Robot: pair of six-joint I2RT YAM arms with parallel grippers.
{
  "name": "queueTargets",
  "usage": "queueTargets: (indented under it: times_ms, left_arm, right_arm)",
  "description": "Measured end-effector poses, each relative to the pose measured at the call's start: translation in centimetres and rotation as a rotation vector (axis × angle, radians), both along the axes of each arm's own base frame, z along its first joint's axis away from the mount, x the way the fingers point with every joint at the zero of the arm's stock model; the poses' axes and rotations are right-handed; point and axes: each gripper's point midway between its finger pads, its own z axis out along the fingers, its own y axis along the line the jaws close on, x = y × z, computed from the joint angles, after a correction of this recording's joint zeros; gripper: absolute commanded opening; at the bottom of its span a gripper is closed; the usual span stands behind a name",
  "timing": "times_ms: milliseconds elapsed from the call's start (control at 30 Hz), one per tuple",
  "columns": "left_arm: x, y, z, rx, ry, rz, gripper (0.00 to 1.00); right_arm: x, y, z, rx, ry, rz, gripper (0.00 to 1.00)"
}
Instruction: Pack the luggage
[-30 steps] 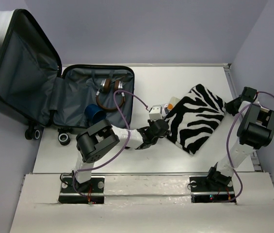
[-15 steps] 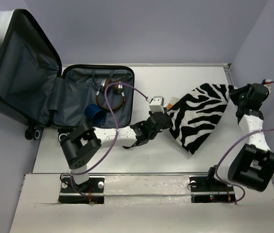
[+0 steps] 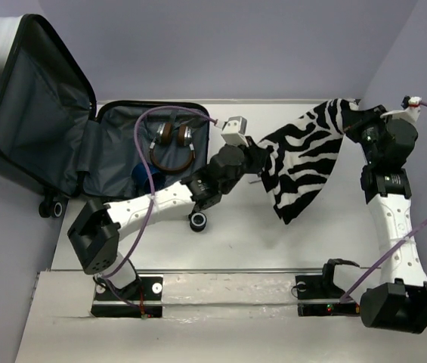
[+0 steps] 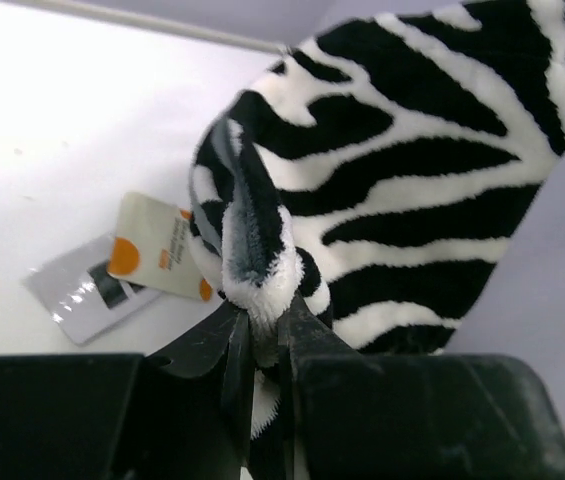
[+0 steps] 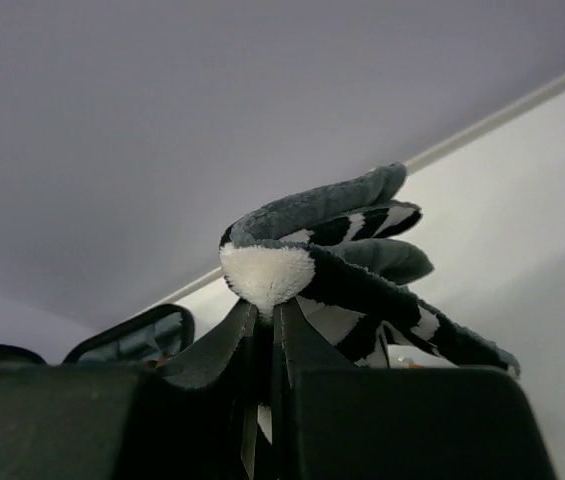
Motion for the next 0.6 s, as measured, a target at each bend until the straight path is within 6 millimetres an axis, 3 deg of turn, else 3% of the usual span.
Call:
queueTargets:
  times_ms: [100, 267, 300, 467, 600]
  left_arm:
    - [2.0, 3.1, 2.3, -0.011, -0.016, 0.055, 0.06]
    - [5.4, 11.6, 5.9, -0.011, -0.043, 0.223, 0.06]
    - [6.2, 14.7, 7.4, -0.02, -0.059, 0.286, 0.06]
    - [7.6, 26.5, 11.4, -0.032, -0.117, 0.539, 0.06]
    - [7.6, 35.9, 12.7, -0.012, -0.139, 0.739, 0.06]
  right_arm:
    - [0.9, 3.0, 2.6, -0.004, -0.047, 0.081, 0.07]
    - [3.7, 11.2, 5.1, -0.003, -0.07, 0.282, 0.07]
    - [5.2, 13.6, 5.3, -0.001, -0.068, 0.332, 0.07]
    - [8.8, 21.8, 5.8, 0.009, -0.063, 0.483, 0.07]
    - [11.5, 29.3, 5.8, 0.014, -0.091, 0.61, 0.07]
